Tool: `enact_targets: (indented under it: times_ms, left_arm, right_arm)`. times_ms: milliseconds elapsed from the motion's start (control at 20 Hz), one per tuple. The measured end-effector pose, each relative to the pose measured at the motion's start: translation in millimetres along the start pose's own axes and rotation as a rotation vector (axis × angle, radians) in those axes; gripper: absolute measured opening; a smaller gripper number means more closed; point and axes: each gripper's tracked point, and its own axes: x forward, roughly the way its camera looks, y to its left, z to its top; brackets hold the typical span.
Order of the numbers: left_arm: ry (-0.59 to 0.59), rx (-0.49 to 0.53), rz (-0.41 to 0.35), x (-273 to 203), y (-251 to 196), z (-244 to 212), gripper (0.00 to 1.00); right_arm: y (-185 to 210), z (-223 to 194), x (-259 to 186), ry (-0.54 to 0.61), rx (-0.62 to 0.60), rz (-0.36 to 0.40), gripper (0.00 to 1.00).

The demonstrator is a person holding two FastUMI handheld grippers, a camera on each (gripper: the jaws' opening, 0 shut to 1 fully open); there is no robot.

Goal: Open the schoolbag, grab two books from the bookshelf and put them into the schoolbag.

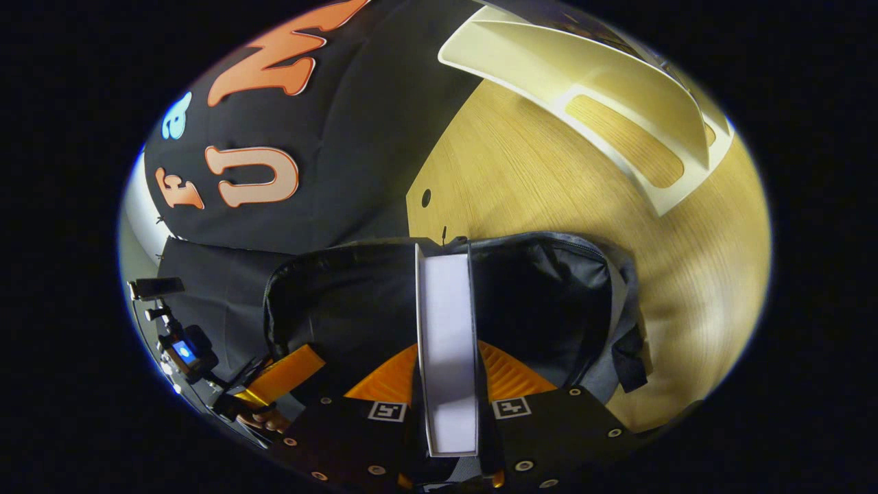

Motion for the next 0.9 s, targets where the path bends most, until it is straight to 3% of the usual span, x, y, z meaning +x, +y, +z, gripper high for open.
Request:
enact_targets:
  times_ms: [150,350,400,600,650,900]
  left_arm:
    - [-0.003,-0.01,-0.007,2,1,-1,0.01]
    - [-0.003,-0.015,-0.009,2,0,-2,0.02]
    - [-0.004,-0.014,-0.007,2,0,-1,0.02]
    - [-0.003,-0.02,0.0,7,-1,-2,0.02]
    - [-0.003,-0.023,0.001,8,-1,-2,0.02]
    - [0.009,-0.034,0.008,13,-3,-6,0.02]
  right_arm:
    - [1,4,15,-0.032,0.013,-0.008,0.31]
    - [-1,-13,25,0.032,0.005,-0.011,0.34]
    - [-4,-16,27,0.045,-0.012,-0.043,0.36]
    - [-40,-17,4,0.105,-0.18,-0.232,0.57]
    - [-47,-21,-7,0.125,-0.221,-0.263,0.83]
    - [-46,-10,-47,0.163,-0.303,-0.294,0.92]
